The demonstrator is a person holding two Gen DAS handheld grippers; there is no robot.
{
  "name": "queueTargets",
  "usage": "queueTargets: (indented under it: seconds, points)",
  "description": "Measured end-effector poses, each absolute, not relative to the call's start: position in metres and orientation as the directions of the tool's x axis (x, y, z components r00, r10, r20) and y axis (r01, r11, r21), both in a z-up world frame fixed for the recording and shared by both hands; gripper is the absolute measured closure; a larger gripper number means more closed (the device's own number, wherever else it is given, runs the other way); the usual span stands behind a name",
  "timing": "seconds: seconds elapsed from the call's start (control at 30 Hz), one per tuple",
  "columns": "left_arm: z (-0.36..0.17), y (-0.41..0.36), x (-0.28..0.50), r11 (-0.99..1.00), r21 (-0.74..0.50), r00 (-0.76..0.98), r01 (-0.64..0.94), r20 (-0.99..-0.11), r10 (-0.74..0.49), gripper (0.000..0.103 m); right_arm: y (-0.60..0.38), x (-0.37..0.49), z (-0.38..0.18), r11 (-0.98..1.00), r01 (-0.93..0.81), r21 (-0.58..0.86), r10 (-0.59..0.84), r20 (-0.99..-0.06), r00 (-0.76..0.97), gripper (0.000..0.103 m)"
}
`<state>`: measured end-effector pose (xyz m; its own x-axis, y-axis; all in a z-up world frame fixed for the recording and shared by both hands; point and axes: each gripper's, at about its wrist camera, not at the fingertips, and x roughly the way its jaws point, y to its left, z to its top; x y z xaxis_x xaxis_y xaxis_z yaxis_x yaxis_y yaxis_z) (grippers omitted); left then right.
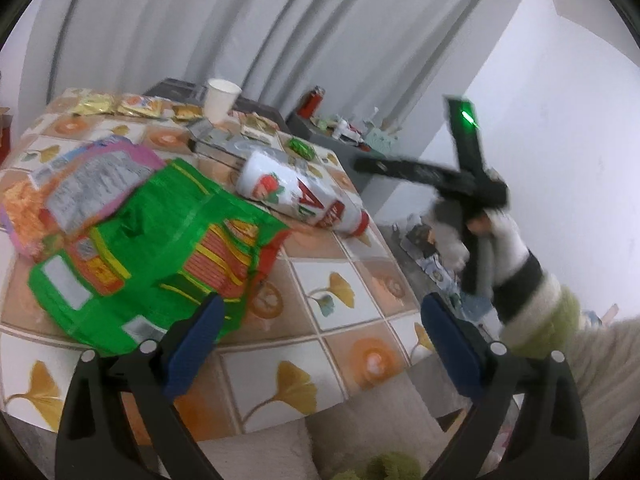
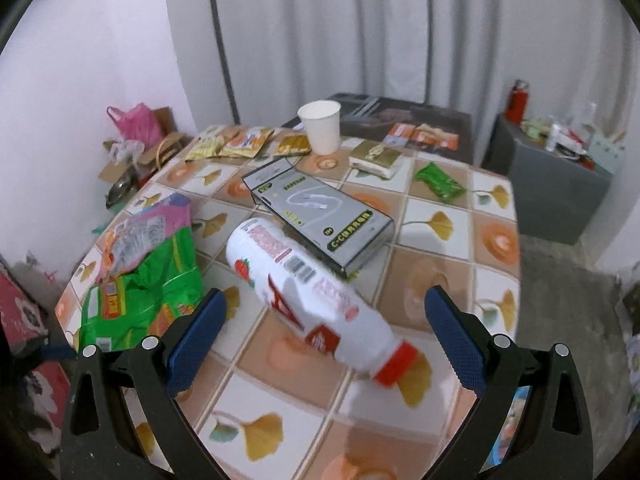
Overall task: Collect trash
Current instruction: 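Close the right tool on the white drink bottle and lift it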
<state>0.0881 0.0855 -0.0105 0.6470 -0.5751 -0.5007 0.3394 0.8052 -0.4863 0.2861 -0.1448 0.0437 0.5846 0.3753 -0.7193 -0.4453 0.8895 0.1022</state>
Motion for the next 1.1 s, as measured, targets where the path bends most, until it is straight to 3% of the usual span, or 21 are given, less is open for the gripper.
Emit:
queueTargets:
  seconds: [0.2, 0.4, 0.53, 0.63, 0.77, 0.87, 1.1]
  points:
    - [-0.021, 0.062, 0.099, 0.856, -0.381, 0.669, 0.351, -0.538, -0.513, 0.029, -0.134, 0.325, 0.027, 0.861, -0.484, 0.154, 0.415, -0.764, 0.495, 0.008]
    - [-0.030, 0.068, 0.118, 0.850, -0.414, 0.644, 0.325, -0.562, -0.519, 0.053, -0.123, 0.337, 0.007, 0.841, -0.520, 0.147, 0.399, -0.818, 0.414, 0.008]
    - [-0.034, 0.075, 0.129, 0.856, -0.432, 0.642, 0.286, -0.576, -0.505, 0.063, -0.117, 0.335, -0.001, 0.820, -0.547, 0.166, 0.407, -0.842, 0.354, 0.021]
    - [-0.036, 0.076, 0.133, 0.859, -0.439, 0.639, 0.264, -0.587, -0.497, 0.066, -0.112, 0.330, -0.005, 0.822, -0.554, 0.134, 0.370, -0.864, 0.341, 0.030]
    - [-0.038, 0.076, 0.134, 0.865, -0.435, 0.640, 0.251, -0.596, -0.485, 0.067, -0.118, 0.322, -0.003, 0.845, -0.515, 0.146, 0.352, -0.876, 0.329, 0.050]
    - [-0.038, 0.075, 0.135, 0.871, -0.426, 0.643, 0.246, -0.601, -0.475, 0.067, -0.133, 0.313, -0.003, 0.862, -0.441, 0.251, 0.401, -0.869, 0.289, 0.055]
    - [-0.034, 0.072, 0.136, 0.861, -0.441, 0.636, 0.252, -0.596, -0.491, 0.067, -0.156, 0.274, -0.004, 0.883, -0.295, 0.364, 0.442, -0.857, 0.266, 0.055]
